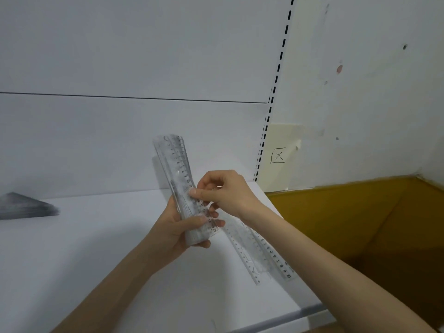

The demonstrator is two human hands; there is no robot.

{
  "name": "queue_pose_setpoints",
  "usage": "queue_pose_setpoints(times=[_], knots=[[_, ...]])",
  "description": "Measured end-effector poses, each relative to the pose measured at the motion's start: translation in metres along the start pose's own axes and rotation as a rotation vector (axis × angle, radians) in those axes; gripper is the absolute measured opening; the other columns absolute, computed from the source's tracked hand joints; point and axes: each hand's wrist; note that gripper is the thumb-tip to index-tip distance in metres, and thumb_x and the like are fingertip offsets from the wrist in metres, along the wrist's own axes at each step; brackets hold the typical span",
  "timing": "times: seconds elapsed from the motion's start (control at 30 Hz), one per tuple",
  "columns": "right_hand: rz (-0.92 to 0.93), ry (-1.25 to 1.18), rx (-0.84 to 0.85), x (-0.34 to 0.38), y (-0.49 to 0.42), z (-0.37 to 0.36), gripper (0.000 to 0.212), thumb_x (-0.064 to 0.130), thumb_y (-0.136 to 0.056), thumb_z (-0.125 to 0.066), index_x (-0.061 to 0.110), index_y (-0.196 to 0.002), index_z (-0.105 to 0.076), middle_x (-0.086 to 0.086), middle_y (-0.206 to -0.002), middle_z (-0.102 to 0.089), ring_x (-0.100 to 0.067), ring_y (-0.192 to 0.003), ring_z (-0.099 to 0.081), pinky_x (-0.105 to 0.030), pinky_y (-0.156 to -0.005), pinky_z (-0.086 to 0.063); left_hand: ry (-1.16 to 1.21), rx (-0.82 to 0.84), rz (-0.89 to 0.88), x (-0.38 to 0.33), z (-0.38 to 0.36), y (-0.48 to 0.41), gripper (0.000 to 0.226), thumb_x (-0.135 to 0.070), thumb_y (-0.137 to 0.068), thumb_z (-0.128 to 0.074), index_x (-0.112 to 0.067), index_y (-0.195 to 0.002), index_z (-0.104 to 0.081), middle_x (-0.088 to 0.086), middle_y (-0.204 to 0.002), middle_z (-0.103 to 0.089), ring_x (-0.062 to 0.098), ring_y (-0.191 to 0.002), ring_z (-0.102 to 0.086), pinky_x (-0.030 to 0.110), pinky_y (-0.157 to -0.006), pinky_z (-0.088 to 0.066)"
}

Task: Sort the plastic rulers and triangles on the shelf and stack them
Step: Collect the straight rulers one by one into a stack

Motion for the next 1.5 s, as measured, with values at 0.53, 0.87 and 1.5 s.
queue_pose_setpoints(times=[0.53,0.87,1.5], knots=[[-0.399,0.613,-0.083,-0.097,0.057,0.113,0.030,0.034,-0.069,-0.084,0.015,-0.080,-0.063,0.005,-0.075,-0.063,-0.006,-0.065,-0.055,-0.016,-0.055,-0.039,0.071,-0.048,0.019,0.003,0.002,-0.002,0.078,-0.012,-0.042,-0.092,-0.025,-0.104,-0.047,0.017,-0.087,-0.063,0.034,-0.078,-0.066,0.036,-0.051,-0.049],[-0.599,0.500,-0.078,-0.102,0.073,0.144,0.021,0.032,-0.076,-0.079,0.014,-0.066,-0.072,-0.001,-0.064,-0.068,-0.011,-0.058,-0.053,-0.019,-0.047,-0.039,0.046,-0.022,0.019,0.004,-0.001,0.001,0.083,-0.021,-0.037,-0.096,-0.026,-0.103,-0.046,0.016,-0.087,-0.064,0.034,-0.078,-0.066,0.038,-0.051,-0.050],[-0.065,-0.154,-0.021,-0.014,0.047,0.078,0.008,0.006,-0.089,-0.062,-0.001,-0.092,-0.064,-0.025,-0.077,-0.067,-0.016,-0.045,-0.043,-0.020,-0.042,-0.033,0.069,0.042,0.029,0.001,-0.001,0.004,0.083,-0.019,-0.050,-0.093,-0.029,-0.117,-0.045,0.018,-0.091,-0.062,0.034,-0.082,-0.064,0.040,-0.054,-0.052]])
Point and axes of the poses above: each hand's wrist, its own y-axis away from the middle knuckle, its own z-axis out of the back of the hand, x = y × z
